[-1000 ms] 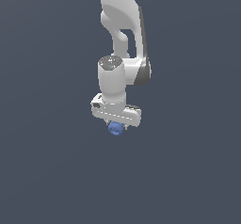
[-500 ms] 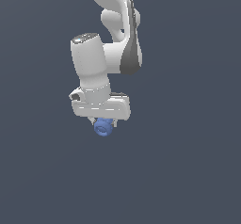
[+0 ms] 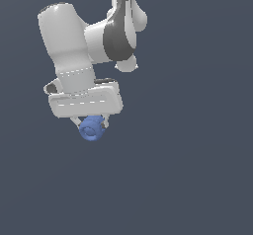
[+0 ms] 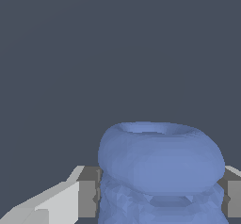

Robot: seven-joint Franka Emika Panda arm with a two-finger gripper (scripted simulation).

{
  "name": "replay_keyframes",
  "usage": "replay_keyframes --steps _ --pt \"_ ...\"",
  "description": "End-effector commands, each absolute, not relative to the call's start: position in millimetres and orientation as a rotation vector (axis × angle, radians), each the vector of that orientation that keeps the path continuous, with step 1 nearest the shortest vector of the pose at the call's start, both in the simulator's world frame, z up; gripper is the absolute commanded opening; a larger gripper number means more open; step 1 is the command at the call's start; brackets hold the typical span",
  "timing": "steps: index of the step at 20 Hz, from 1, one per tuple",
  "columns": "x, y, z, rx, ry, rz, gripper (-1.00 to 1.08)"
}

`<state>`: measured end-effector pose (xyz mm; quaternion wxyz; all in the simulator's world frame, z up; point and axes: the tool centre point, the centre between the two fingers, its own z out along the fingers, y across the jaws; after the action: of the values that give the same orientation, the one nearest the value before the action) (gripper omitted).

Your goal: Pick up the object and move it to a goal position.

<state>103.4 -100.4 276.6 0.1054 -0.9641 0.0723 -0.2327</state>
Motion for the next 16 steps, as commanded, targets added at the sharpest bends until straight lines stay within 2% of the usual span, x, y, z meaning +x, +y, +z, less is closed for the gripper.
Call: replay_keyframes --steps 1,16 --pt "109 -110 296 -2.814 0.178 -0.733 -1.00" --pt "131 -168 403 -2.647 -0.005 -0.965 -1.00"
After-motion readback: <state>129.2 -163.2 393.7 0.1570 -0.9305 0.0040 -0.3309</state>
